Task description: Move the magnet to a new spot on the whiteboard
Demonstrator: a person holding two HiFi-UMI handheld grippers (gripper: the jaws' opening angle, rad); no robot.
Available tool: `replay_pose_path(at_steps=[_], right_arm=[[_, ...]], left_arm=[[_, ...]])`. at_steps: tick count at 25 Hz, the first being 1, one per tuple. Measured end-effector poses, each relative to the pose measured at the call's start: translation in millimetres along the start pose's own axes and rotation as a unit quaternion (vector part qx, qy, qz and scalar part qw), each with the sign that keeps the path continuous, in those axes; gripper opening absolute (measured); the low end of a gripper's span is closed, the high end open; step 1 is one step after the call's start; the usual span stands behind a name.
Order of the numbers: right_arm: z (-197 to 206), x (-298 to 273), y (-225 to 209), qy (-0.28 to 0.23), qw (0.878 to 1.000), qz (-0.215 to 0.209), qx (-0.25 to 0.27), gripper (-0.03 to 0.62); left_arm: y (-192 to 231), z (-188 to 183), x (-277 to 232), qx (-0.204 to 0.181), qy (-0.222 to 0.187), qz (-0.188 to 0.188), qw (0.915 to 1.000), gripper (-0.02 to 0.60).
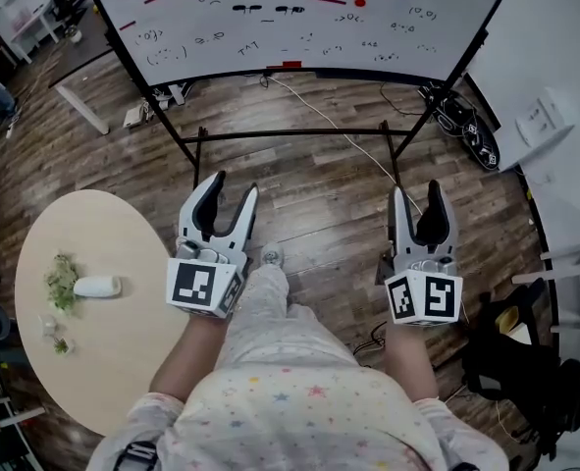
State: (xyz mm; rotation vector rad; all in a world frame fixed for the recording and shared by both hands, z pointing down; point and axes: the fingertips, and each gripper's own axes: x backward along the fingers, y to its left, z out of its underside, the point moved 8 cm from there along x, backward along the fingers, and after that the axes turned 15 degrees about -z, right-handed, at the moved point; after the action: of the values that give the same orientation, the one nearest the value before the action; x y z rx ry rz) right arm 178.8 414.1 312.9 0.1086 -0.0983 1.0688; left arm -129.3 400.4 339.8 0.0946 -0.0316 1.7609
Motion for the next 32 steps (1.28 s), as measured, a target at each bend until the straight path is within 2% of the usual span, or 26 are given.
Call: replay_pose_path(at_steps=[9,17,22,32], right_arm=[[17,-84,-18,0.014,1.0,0.0,0.009,0.247],[27,-191,-32,0.013,1.0,0.011,0.018,0.249],[37,-245,-31,0.018,1.0,0.018,0.011,0.249],[53,-286,-47,0.039,0.999,0.031,-0.001,0.25]], left_arm=[[42,14,-84,0.0,-0.011,-0.005,0.9999,0.207],[95,13,-186,-0.001,-0.02,0.014,0.9997,0.209],[127,20,-232,-0.001,-0.019,0.027,0.9995,0.207],[147,39,-279,0.015,0.001,0.03,0.9995,0.209]])
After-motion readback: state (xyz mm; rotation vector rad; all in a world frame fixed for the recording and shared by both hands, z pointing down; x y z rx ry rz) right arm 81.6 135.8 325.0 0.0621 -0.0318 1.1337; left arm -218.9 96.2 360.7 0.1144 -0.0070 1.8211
